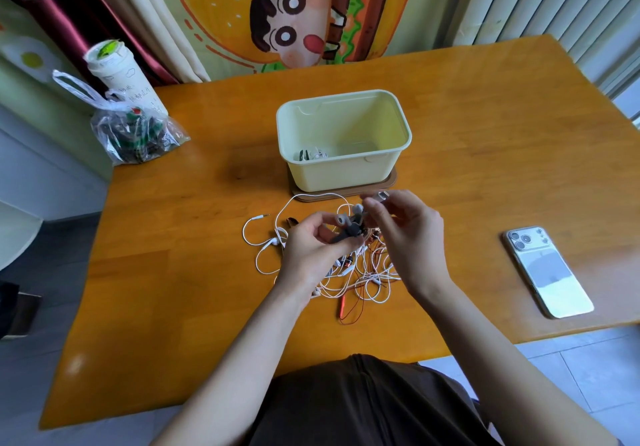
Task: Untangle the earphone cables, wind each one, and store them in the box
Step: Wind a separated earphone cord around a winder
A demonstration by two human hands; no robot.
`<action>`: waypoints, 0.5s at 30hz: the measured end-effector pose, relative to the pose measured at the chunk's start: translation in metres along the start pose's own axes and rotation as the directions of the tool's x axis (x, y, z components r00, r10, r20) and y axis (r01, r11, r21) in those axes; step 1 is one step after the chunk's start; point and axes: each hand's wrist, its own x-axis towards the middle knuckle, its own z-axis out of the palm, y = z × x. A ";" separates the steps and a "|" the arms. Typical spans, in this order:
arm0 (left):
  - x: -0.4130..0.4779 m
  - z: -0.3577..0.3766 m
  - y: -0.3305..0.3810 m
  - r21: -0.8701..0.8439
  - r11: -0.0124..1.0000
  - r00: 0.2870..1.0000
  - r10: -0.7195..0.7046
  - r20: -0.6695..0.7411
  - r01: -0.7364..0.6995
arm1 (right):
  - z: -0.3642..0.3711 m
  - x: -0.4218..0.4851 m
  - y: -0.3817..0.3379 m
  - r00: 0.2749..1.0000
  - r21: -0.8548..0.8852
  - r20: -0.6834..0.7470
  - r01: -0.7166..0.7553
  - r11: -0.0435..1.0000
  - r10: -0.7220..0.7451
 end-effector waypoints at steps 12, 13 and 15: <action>0.000 0.001 -0.001 -0.015 0.996 0.997 0.083 -0.008 -0.083 | 0.002 0.004 0.003 0.999 -0.139 0.053 0.002 0.990 0.005; -0.001 0.001 -0.001 -0.036 0.996 0.996 0.087 -0.001 -0.087 | 0.003 0.001 0.005 0.998 -0.178 0.053 0.033 0.984 -0.024; -0.001 0.002 0.000 -0.041 0.995 0.995 0.095 -0.008 -0.096 | 0.005 -0.005 0.009 0.996 -0.215 0.042 0.085 0.973 -0.078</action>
